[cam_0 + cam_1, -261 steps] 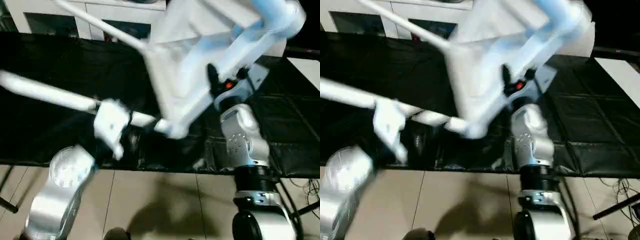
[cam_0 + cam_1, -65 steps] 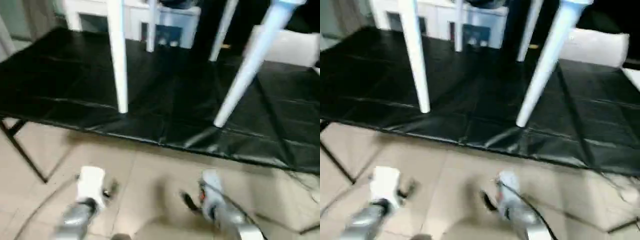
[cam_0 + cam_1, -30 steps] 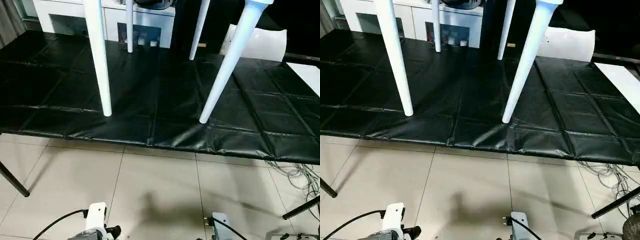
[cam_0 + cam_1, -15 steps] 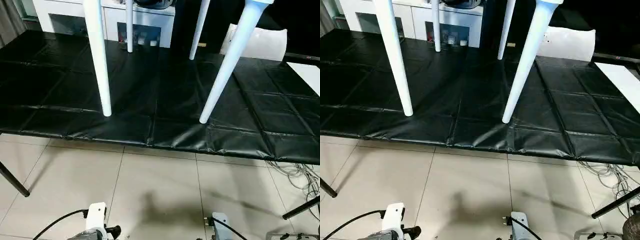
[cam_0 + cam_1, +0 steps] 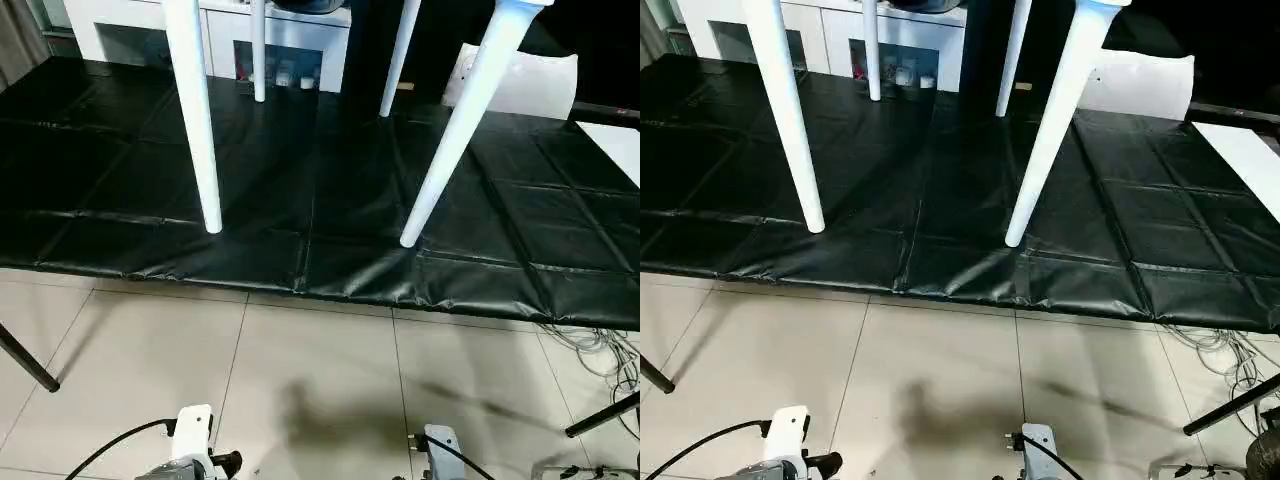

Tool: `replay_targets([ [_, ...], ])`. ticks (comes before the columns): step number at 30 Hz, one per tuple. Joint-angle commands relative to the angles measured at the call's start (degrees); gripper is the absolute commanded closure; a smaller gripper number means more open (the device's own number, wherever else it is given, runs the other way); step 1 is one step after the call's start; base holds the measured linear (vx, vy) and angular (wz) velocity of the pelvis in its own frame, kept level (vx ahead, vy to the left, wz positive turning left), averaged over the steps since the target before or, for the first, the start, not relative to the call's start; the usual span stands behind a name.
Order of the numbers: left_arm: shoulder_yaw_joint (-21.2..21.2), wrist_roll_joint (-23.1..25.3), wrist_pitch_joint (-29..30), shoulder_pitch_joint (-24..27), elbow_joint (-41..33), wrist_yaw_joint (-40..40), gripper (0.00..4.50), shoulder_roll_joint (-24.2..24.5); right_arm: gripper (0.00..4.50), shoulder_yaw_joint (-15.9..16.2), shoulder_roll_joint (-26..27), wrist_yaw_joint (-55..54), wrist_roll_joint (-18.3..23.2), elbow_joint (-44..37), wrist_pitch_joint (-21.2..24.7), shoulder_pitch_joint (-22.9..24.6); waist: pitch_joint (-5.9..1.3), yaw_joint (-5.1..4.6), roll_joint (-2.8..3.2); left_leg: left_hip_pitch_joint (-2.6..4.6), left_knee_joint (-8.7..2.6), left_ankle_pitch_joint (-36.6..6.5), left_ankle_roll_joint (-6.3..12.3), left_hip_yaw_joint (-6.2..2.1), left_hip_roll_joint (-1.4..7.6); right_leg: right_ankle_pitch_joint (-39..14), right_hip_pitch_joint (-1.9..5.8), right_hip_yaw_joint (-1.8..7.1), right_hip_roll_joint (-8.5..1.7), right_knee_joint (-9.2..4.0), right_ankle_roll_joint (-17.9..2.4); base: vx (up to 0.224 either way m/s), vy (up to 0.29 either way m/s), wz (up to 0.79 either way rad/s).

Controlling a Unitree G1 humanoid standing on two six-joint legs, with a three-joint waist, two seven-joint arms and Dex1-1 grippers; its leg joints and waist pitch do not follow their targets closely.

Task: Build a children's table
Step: Flip table

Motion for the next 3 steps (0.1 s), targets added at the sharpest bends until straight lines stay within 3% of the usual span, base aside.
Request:
replay_targets([
  [1,0.05,0.06,0.81,0.73,1.56,0.06,0.04,-0.75,0.0,-0.54,-0.16,0.12,-0.02,0.24,0.14,-0.09,-1.44,0.33,0.61,-0.5,-4.96,-9.06,3.52,-1.14,4.71,-5.88,1.2,3.81,-6.88,-4.78,-13.28,0.0,0.0,0.0],
  [3,0.05,0.06,0.81,0.73,1.56,0.06,0.04,-0.75,0.0,-0.54,-0.16,0.12,-0.02,0.24,0.14,-0.09,-1.42,0.32,0.59,-0.46,-4.97,-9.07,3.58,-1.11,4.72,-5.94,1.2,3.82,-6.95,-4.83,-13.32,0.0,0.0,0.0],
])
